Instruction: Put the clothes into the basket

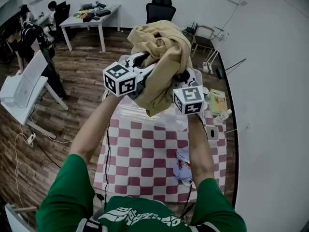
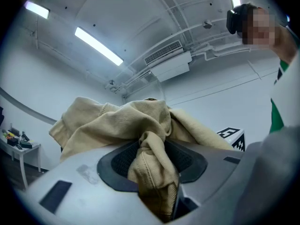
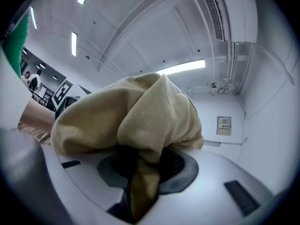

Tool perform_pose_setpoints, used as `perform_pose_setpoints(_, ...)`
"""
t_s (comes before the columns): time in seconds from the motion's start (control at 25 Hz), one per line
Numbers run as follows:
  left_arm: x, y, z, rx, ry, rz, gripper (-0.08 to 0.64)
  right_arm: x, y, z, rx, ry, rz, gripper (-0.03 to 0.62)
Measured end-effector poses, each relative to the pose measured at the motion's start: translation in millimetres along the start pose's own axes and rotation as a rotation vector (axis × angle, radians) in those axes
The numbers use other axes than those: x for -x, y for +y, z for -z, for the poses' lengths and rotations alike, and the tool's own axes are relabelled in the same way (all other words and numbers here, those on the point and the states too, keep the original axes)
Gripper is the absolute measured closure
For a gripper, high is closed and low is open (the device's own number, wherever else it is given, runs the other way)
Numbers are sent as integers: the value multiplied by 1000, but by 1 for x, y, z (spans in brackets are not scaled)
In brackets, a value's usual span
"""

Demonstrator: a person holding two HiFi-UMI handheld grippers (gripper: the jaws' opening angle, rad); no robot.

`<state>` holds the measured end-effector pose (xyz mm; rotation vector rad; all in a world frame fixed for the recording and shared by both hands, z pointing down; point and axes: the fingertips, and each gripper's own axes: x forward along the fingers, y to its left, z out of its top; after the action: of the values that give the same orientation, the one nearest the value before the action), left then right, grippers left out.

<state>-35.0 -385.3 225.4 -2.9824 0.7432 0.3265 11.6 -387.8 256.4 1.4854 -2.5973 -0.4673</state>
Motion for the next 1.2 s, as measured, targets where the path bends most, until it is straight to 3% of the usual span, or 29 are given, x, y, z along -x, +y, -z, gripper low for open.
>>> perform_pose_setpoints(0.4, -37, 61, 81, 75, 79, -15, 408, -52, -27, 88, -34, 102, -20, 480)
perform_pose_setpoints(0.72, -45, 92, 173, 171, 183, -37, 408, -74, -24, 183, -63, 242, -72, 480)
perform_pose_setpoints(1.2, -44, 107, 302, 302, 436, -44, 407, -79, -2, 310, -109, 484, -227, 479)
